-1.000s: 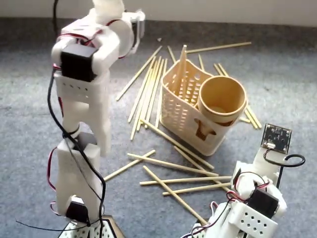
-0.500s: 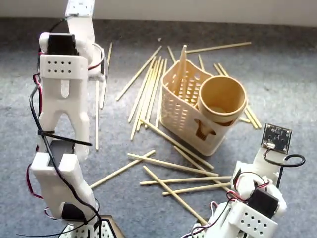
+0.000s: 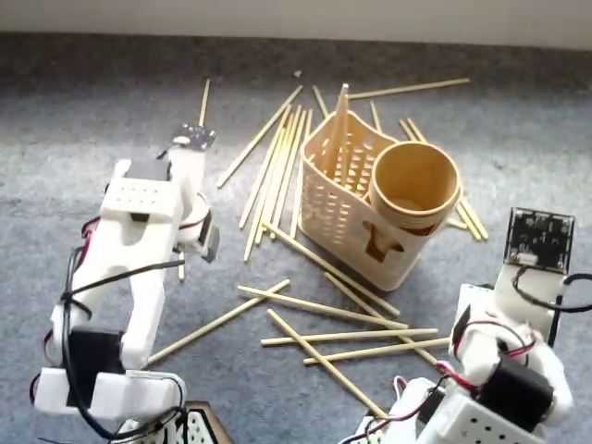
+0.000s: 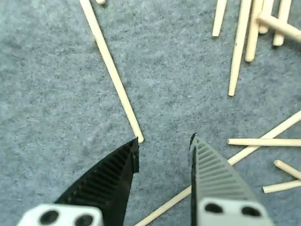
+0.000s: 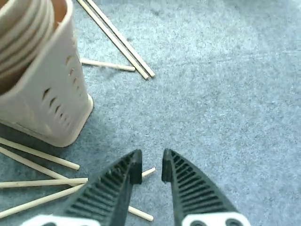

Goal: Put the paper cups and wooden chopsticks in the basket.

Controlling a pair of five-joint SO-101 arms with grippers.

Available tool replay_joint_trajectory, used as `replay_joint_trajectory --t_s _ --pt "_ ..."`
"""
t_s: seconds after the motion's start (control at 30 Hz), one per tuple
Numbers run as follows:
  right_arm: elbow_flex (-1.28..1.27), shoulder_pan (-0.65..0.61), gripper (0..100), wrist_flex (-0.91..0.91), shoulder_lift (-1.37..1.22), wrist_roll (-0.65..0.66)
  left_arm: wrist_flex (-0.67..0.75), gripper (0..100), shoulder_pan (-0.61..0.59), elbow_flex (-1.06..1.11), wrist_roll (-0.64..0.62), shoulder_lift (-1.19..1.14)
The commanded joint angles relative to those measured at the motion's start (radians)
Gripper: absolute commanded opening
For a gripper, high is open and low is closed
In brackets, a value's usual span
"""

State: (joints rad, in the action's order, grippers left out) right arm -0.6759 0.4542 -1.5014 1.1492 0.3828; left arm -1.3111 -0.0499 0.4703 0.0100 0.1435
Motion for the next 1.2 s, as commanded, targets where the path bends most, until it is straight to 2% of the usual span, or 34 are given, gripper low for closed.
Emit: replay_joint_trajectory --t_s 0.0,0.13,0.23,0.33,0.47,0.7,0.87,0.97,1.1,1.17 --pt "0.249 -0.041 10.8 -0.053 -0.246 -0.029 0.103 20 0.016 0.096 0.005 0.125" --pt "0.473 -0.166 10.8 -0.085 -0.447 -0.157 0.307 20 0.016 0.213 0.005 0.160" --pt "0.618 -0.302 10.8 -0.093 -0.568 -0.184 0.439 20 0.016 0.294 0.005 0.151" --pt "0.751 -0.403 11.0 -0.157 -0.653 -0.176 0.489 20 0.015 0.312 0.005 0.156" --pt "0.877 -0.464 11.2 -0.225 -0.693 -0.178 0.519 20 0.016 0.317 0.006 0.154" --pt "0.880 -0.435 11.2 -0.252 -0.630 -0.178 0.526 20 0.016 0.329 0.009 0.148" --pt "0.739 -0.401 11.2 -0.251 -0.519 -0.178 0.520 20 0.022 0.331 0.009 0.148" --pt "0.615 -0.369 11.2 -0.252 -0.407 -0.173 0.517 20 0.027 0.317 0.009 0.148" --pt "0.375 -0.282 11.2 -0.208 -0.196 -0.166 0.384 20 0.070 0.251 0.008 0.153" --pt "0.223 -0.271 11.2 -0.156 -0.076 -0.120 0.334 20 0.096 0.206 0.008 0.154"
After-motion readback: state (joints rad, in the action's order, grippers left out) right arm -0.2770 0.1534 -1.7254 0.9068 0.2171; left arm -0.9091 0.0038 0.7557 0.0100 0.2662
